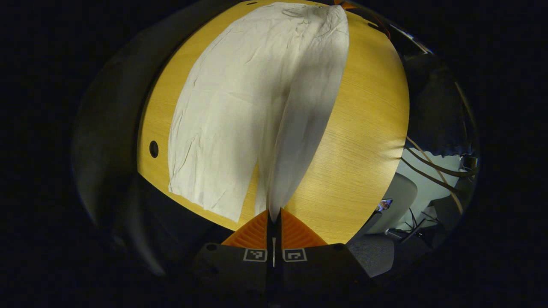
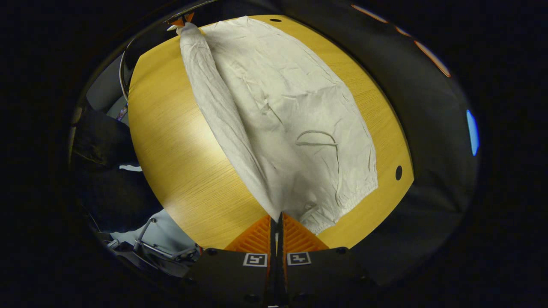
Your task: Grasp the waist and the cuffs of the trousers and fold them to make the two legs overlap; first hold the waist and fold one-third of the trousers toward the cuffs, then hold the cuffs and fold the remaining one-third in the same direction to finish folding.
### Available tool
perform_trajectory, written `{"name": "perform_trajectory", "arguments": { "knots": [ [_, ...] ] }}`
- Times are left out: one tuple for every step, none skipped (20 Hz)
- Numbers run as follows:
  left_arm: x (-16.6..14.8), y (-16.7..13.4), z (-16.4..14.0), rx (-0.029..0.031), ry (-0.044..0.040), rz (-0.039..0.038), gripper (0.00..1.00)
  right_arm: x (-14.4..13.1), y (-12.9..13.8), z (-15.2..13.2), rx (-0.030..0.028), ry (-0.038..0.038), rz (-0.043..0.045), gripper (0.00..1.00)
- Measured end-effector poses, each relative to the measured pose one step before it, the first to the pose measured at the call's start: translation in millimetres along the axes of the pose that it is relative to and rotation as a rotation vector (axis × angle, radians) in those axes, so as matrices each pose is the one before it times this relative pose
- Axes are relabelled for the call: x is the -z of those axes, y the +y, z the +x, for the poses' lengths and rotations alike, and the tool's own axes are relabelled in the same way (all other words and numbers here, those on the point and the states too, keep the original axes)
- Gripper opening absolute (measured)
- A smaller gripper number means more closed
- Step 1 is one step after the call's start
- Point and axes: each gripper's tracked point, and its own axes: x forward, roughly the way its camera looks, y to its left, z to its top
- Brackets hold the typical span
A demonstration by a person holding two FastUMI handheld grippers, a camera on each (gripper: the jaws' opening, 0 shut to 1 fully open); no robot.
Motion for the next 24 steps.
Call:
{"name": "perform_trajectory", "arguments": {
  "knots": [
    [-1.77,11.51,-5.55,-0.01022,0.00532,-0.00183,0.00,-4.86,-6.42,1.17,-0.00433,-0.00035,0.00815,0.02],
    [-1.17,11.58,-5.37,-0.01187,0.00572,-0.00127,0.00,-3.87,-7.02,0.90,-0.00430,0.00199,0.00447,0.03],
    [-1.10,12.77,-2.28,-0.01164,0.00584,-0.00125,0.00,-5.11,-6.50,1.14,-0.00693,0.00158,0.00040,0.02],
    [-1.01,12.24,-2.03,-0.00950,0.01125,0.00107,0.00,-5.76,-5.27,1.79,-0.00402,0.00617,-0.00476,0.02],
    [-5.99,14.81,-3.58,-0.01551,0.01292,0.00464,0.00,-5.83,-9.61,1.37,0.00238,0.00538,-0.01059,0.02],
    [-5.47,8.66,-2.23,-0.00731,0.01032,0.00120,0.00,-7.48,-14.03,2.06,0.00485,0.01038,-0.01117,0.02],
    [-4.38,10.50,-1.38,-0.00838,0.00845,0.00026,0.00,-4.62,-10.23,1.71,0.00264,0.00894,-0.00182,0.02],
    [-4.17,10.90,-0.97,-0.00855,0.01256,0.00131,0.00,-6.35,-11.90,1.21,0.00225,0.00446,0.00219,0.02],
    [-3.54,9.60,0.77,-0.00845,0.01207,0.00405,0.00,-6.23,-12.02,1.61,0.00002,0.00583,0.00502,0.02],
    [-3.49,9.29,1.51,-0.00789,0.01195,0.00369,0.00,-7.24,-11.50,1.66,-0.00092,0.00242,0.00599,0.02],
    [-1.64,8.26,7.02,-0.00490,0.00976,0.00083,0.00,-6.09,-12.10,2.78,0.00238,0.00260,0.00463,0.02],
    [-7.95,15.34,0.83,-0.00352,0.00791,-0.00491,0.00,-7.90,-15.55,4.28,0.00594,0.00663,0.00036,0.02],
    [-5.39,9.09,5.58,0.00151,0.00066,-0.00878,0.00,-6.60,-11.26,3.01,0.00510,0.00791,-0.00270,0.02],
    [-6.01,8.60,4.93,0.00029,0.00108,-0.01055,0.00,-5.42,-10.21,6.01,-0.00053,0.00982,-0.00336,0.02],
    [-5.83,7.50,5.56,0.00141,-0.00028,-0.00890,0.00,-6.99,-10.62,6.57,0.00375,0.00829,-0.00590,0.02],
    [-7.64,11.21,9.78,-0.00593,-0.00089,-0.00832,0.00,-5.58,-6.14,9.31,0.00020,0.00752,-0.00548,0.02],
    [-4.73,6.80,8.03,-0.00638,0.00036,-0.01132,0.00,-9.89,-10.51,15.62,0.00670,0.00319,-0.00141,0.02],
    [-4.08,4.46,9.81,-0.00078,-0.00086,-0.01193,0.00,-6.80,-5.92,11.11,0.00861,-0.00310,0.00648,0.02],
    [-3.53,3.75,8.81,-0.00642,-0.00132,-0.00817,0.00,-3.88,-3.43,9.90,0.00634,-0.00680,0.00915,0.02],
    [-3.43,2.89,6.86,-0.00213,0.00302,-0.00825,0.00,-4.05,-4.17,9.44,0.01097,-0.00809,0.00201,0.02],
    [-4.25,1.17,9.19,-0.00642,-0.00550,-0.01147,0.00,-2.72,-2.45,10.58,0.01345,-0.00450,-0.00379,0.02],
    [-4.76,-0.88,9.78,-0.00555,-0.00506,-0.01702,0.00,-2.12,-3.31,9.22,0.02038,0.00076,-0.00926,0.02],
    [-4.36,-2.02,9.16,-0.00841,-0.01181,-0.01713,0.00,-3.83,-1.76,3.94,0.02181,-0.00404,-0.01148,0.07],
    [-3.88,-1.30,10.48,-0.00959,-0.01166,-0.01572,0.00,-2.25,-2.80,5.76,0.02225,-0.00138,-0.00532,0.03]
  ]
}}
